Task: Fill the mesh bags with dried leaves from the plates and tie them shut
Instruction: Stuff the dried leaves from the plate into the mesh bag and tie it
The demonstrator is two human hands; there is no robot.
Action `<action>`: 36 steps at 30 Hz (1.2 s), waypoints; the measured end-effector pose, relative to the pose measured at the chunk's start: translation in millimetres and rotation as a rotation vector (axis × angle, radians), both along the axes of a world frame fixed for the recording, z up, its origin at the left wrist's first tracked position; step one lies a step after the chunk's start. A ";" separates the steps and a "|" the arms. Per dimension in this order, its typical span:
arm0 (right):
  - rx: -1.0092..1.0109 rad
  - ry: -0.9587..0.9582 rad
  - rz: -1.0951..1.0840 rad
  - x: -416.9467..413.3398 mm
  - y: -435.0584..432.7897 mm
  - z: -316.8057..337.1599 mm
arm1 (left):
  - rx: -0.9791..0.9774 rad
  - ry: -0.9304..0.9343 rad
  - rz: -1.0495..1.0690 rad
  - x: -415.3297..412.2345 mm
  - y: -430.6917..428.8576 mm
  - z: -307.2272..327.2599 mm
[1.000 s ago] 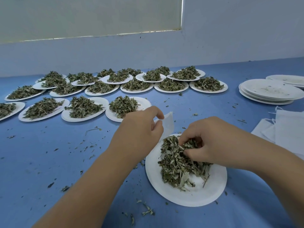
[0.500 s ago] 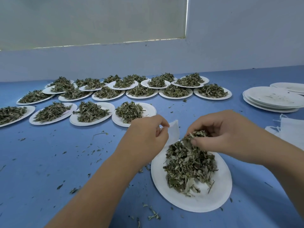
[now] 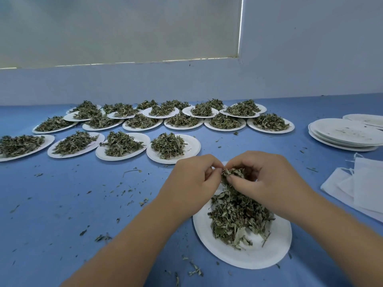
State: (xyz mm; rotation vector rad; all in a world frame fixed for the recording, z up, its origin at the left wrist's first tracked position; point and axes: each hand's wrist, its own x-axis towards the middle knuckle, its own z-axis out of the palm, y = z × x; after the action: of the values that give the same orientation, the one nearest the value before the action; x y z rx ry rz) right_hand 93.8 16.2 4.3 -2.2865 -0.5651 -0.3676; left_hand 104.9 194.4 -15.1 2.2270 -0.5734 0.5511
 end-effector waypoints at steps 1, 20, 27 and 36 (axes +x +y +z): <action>-0.019 -0.005 -0.006 -0.9 1.2 0.1 | -0.016 0.014 0.006 -0.3 -0.4 -0.4; -0.028 -0.080 -0.037 -0.9 5.7 -5.1 | -0.170 0.139 0.023 0.5 -5.4 -6.9; 0.021 -0.148 -0.025 -3.1 4.4 -4.4 | -0.179 0.108 0.004 -1.1 -3.9 -6.6; -0.016 -0.150 -0.092 -1.7 12.1 -12.3 | -0.219 0.115 -0.041 -6.6 -4.8 -5.7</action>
State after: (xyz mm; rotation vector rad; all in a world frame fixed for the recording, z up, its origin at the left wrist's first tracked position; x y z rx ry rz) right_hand 92.1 28.3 -8.0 -2.3182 -0.5395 -0.5857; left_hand 98.3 189.7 -20.8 2.0203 -0.4748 0.4395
